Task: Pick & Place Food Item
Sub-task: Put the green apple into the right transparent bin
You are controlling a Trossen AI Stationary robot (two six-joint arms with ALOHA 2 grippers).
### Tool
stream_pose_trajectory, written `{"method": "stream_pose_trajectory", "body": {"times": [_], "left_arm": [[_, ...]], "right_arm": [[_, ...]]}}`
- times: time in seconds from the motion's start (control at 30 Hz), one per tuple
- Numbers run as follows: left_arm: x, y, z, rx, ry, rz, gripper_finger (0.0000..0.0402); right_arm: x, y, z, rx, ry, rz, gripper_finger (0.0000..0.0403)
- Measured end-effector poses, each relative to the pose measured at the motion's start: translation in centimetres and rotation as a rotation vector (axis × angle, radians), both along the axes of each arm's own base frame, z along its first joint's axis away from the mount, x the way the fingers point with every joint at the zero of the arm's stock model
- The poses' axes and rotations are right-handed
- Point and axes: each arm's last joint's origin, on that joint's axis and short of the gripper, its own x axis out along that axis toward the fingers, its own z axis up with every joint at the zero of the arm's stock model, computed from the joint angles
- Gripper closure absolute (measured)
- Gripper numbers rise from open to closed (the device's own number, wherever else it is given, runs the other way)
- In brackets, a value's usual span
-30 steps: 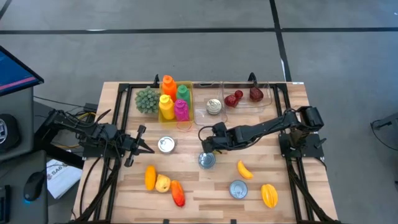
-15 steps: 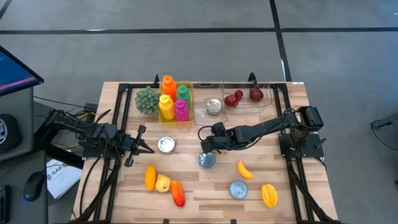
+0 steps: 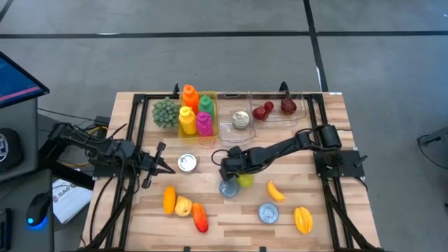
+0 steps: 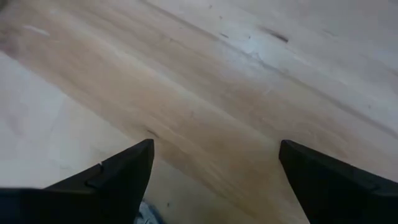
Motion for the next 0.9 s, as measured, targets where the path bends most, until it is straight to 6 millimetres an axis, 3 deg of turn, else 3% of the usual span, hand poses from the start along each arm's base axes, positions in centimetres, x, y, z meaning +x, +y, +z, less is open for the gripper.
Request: {"method": "stream_pose_trajectory", "body": {"times": [0.23,0.43,0.63,0.9], "left_arm": [[0.2,0.0,-0.2,0.011,0.023,0.007,0.0399],[0.2,0.0,-0.2,0.01,0.021,0.006,0.0399],[0.2,0.0,-0.2,0.007,0.022,0.007,0.0399],[0.2,0.0,-0.2,0.011,0.018,0.02,0.0399]], "right_arm": [[0.2,-1.4,1.1,-0.049,0.032,0.028,0.0075],[-0.2,-2.4,5.1,-0.088,-0.003,0.117,0.0086],[-1.7,-2.3,9.5,-0.074,-0.075,0.211,0.0086],[-3.8,-1.7,13.6,-0.055,-0.173,0.229,0.0085]]}}
